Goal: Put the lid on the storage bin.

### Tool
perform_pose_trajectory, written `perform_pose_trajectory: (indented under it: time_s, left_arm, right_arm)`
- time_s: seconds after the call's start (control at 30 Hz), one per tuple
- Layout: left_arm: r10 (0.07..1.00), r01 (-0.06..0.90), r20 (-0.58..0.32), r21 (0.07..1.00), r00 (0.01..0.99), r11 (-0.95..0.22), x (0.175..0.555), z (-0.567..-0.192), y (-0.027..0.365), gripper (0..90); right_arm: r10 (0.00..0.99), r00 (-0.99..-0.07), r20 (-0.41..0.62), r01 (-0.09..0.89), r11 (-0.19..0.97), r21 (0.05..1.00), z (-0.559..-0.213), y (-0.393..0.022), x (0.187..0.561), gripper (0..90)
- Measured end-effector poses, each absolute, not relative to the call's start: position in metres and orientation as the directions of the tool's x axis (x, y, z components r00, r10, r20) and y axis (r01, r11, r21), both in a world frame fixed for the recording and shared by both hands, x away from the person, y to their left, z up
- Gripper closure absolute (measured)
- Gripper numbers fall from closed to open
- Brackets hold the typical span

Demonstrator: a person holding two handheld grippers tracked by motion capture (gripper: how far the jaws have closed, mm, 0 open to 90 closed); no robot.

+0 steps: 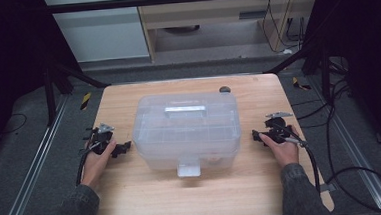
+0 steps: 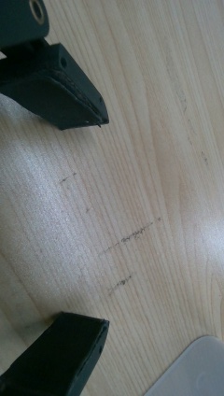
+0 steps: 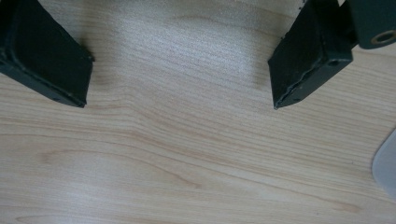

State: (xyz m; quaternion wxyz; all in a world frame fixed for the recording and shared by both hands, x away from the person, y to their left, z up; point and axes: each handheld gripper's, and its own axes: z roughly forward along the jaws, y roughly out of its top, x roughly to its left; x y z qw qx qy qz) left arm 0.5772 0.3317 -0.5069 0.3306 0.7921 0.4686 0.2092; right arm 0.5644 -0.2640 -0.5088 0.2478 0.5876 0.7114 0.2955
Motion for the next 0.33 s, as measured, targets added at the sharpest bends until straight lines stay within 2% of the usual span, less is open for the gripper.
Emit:
perform_pose_trajectory:
  time_s: [0.33]
  left_arm:
    - [0.885, 0.614, 0.022, 0.712, 0.464, -0.340, 0.5774, -0.5070, 0.3314, 0.0]
  right_arm:
    - [0.987, -0.163, 0.002, 0.681, 0.111, 0.724, -0.5116, -0.2630, 0.5638, 1.3]
